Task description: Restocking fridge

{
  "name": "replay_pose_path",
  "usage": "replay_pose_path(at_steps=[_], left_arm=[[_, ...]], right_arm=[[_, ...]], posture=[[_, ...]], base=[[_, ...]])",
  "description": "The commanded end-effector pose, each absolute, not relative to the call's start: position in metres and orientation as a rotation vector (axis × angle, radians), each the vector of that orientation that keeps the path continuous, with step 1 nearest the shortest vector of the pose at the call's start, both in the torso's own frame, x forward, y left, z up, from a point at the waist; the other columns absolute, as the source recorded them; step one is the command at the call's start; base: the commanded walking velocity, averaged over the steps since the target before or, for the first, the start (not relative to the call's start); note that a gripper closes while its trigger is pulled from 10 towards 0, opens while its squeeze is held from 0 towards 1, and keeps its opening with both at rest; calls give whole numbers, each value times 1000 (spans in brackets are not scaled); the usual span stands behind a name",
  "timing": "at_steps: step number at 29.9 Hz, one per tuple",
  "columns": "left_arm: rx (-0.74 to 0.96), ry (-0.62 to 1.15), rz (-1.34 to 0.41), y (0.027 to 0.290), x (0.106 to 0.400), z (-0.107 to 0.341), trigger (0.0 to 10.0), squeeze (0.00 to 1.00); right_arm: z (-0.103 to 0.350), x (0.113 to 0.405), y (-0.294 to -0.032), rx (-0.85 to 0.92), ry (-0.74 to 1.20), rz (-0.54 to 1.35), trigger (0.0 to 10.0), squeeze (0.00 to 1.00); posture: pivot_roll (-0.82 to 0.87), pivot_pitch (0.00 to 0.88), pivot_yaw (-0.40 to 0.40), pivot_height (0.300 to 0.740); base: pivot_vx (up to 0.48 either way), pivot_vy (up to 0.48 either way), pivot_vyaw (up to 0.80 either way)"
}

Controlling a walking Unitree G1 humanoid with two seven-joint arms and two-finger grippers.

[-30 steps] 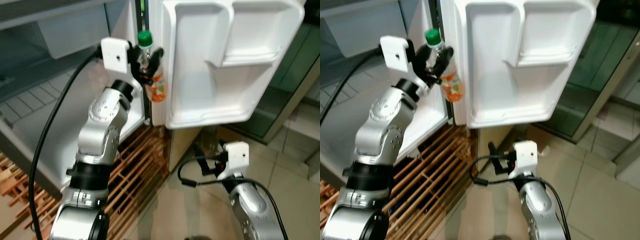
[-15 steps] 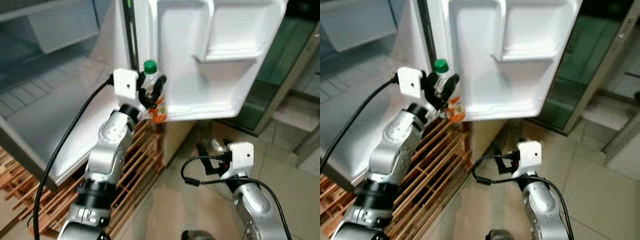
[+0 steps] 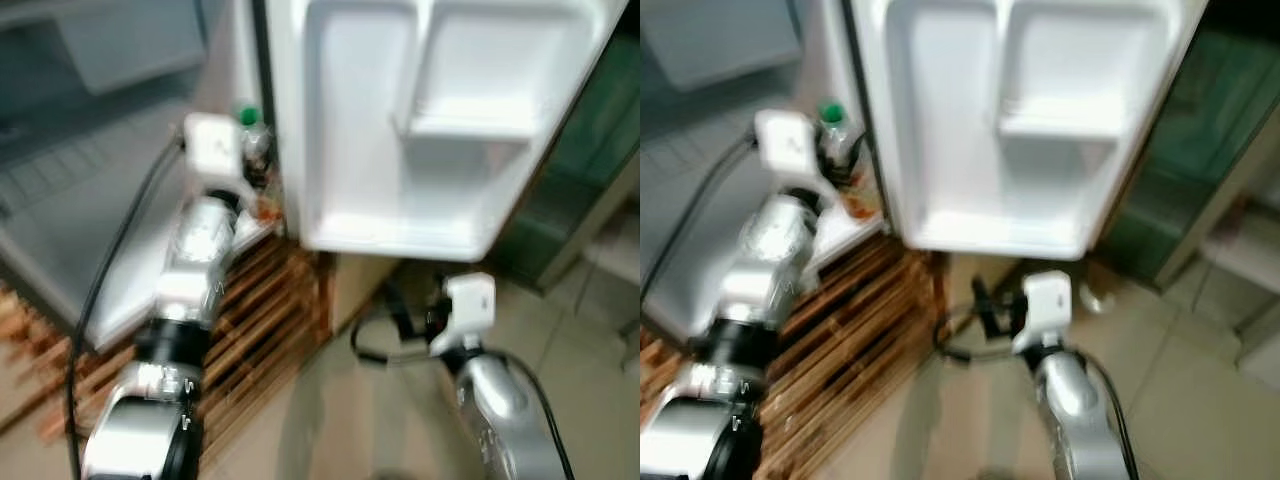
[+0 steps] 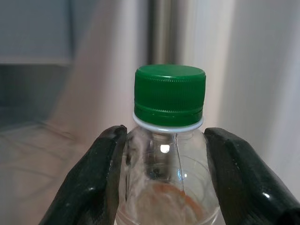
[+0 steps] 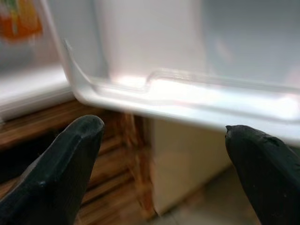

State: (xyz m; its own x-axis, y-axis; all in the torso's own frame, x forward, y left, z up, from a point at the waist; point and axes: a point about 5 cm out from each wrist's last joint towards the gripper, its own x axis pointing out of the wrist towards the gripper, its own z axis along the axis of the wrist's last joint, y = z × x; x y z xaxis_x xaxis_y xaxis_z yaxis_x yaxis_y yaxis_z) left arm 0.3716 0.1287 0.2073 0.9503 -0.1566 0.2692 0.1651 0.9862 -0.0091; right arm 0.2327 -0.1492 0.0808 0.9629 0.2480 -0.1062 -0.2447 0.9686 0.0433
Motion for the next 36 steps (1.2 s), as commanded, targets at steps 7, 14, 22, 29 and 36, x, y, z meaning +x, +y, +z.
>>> replay_pose_path(at_steps=[7,14,22,29,36], left_arm=[[-53,-294,-255,114,376,207,10000,0],[-22,-205,-278,141,330,162,10000,0],[72,-82,-354,159,271,127,10000,0],[62,-47,-361,149,265,120,10000,0],[37,-81,-389,137,285,135,10000,0]], right_arm=[[93,226,-133,16,80,338,10000,0],[89,226,-136,34,93,306,10000,0],[87,221,-173,18,87,37,10000,0],[80,221,-171,7,95,29,10000,0],[86,232,-167,10,62,35,10000,0]], posture=[[-293,0,59,740],[-256,0,53,740],[-214,0,41,740],[-208,0,52,740],[-226,0,64,740]], base=[[0,0,0],[0,0,0],[0,0,0],[0,-225,0],[203,-392,0]])
